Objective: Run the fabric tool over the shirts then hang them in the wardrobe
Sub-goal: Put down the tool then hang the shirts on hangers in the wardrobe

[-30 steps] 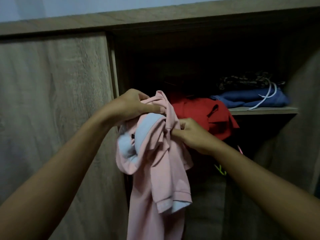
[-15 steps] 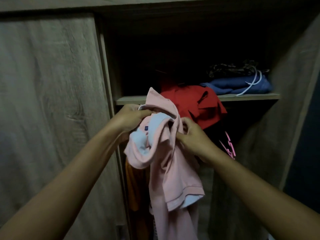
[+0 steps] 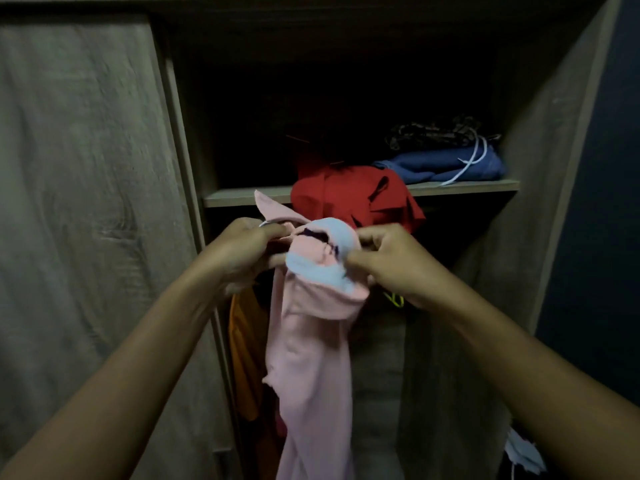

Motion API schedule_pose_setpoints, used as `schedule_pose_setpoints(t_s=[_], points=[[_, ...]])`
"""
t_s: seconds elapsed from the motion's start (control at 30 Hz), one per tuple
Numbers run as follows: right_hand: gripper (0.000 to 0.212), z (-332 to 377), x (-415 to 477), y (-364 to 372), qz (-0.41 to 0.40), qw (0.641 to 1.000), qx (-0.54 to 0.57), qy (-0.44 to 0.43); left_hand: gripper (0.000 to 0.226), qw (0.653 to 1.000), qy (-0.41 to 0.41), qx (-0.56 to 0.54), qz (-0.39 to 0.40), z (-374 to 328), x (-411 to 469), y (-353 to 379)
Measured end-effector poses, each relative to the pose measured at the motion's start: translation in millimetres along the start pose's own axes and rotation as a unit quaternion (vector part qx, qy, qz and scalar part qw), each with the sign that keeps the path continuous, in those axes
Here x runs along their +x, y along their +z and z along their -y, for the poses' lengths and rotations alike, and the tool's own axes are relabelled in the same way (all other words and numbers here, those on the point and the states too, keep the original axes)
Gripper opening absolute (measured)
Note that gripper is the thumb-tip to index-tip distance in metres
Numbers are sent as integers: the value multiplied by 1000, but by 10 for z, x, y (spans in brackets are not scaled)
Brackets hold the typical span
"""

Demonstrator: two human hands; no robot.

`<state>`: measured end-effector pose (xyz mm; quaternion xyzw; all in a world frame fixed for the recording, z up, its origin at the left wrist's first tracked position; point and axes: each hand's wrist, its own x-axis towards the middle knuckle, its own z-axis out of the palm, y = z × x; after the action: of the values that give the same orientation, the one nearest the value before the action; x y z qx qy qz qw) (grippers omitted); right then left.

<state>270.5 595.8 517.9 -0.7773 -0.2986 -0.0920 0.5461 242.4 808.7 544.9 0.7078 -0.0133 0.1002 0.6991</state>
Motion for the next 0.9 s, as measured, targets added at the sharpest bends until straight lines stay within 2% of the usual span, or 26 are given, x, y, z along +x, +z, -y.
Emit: schedule_pose_setpoints(t_s=[0.07,0.1,0.17,0.2,0.23,0.27,0.37,0.47,0.57,0.67,0.8,0.9], points=[[15,75,58,-102,-6,997,-55,-46,20,987,-25,148,57,-67,-73,-127],[17,117,81,-145,7,995,-78,-62,25,963,-25,262,60,-90,-87,-189],[20,177,133,-185,41,989,-117,-80,48,891,10,453,13,-74,-55,-256],[20,181,161,-185,56,985,-137,-85,60,870,42,490,-28,-48,-30,-255],[21,177,184,-178,67,982,-153,-90,68,868,85,486,-53,-19,-21,-237],[21,170,194,-166,71,979,-166,-94,71,875,134,463,-40,12,-20,-210],[25,171,165,-155,71,976,-174,-107,62,879,226,406,110,152,-41,-58],[26,243,91,-198,94,965,-199,-140,45,872,259,385,159,341,-42,94],[26,244,58,-292,73,949,-260,-164,29,894,247,325,183,419,-5,163],[27,181,41,-431,35,944,-288,-154,35,898,259,322,152,505,19,216],[26,28,-40,-584,21,955,-269,-121,16,874,298,375,77,779,52,267],[25,-250,-128,-651,31,964,-252,-78,20,874,288,389,35,946,54,237]])
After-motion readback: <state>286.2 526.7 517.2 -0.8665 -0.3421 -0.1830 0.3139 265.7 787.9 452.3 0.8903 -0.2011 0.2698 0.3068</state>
